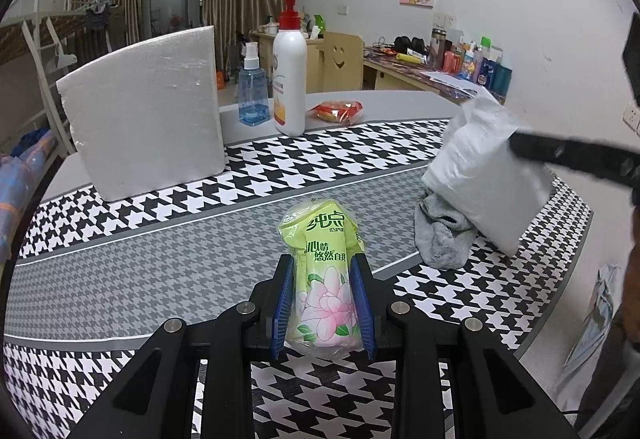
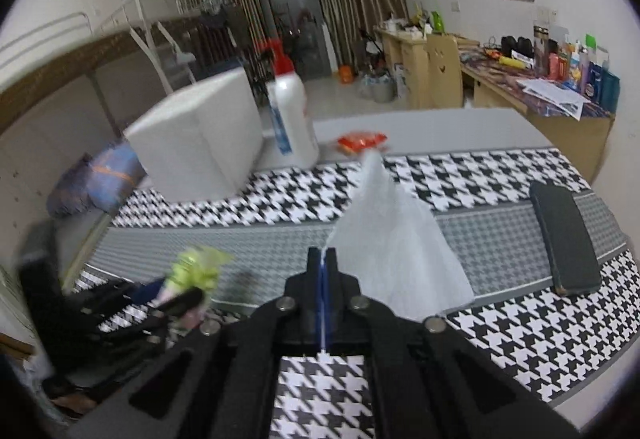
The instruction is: Organize soft objects
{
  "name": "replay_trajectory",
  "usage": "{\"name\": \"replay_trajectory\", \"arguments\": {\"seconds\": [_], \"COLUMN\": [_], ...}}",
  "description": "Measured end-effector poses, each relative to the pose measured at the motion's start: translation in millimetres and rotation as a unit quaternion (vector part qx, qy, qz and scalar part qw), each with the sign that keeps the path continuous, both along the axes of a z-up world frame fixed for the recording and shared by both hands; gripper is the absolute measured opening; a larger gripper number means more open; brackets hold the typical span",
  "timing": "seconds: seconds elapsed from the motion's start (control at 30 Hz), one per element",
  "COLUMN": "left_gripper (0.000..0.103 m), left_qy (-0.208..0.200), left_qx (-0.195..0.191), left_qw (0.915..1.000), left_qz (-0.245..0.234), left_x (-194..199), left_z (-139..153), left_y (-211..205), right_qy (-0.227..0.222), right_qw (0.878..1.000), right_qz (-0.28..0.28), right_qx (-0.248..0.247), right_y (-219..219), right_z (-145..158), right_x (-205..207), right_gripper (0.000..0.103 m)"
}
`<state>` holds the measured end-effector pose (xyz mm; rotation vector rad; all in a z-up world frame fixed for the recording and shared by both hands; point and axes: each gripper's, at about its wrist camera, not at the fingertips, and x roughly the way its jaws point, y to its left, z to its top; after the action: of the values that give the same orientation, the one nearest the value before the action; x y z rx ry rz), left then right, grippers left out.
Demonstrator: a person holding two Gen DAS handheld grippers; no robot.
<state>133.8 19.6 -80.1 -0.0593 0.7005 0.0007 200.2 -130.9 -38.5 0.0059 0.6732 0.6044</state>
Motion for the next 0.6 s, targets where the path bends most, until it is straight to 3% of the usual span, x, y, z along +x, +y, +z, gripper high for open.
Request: {"name": "replay_trajectory", "arguments": {"seconds": [0.6], "left_gripper": [0.030], "left_qy": [-0.012], "left_qx": [0.001], "left_qw": [0.9999], "left_qz": [0.004], "left_x": [-13.3], "left_z": [14.6], "left_y": [-3.6], "right_qy": [-0.077], "right_qw": [0.996], "right_qz": [-0.002], "right_qx": [0.041], "right_y": [-17.3], "right_z": [64.8], "right_x": [-34.1], "right_gripper": [0.002]}}
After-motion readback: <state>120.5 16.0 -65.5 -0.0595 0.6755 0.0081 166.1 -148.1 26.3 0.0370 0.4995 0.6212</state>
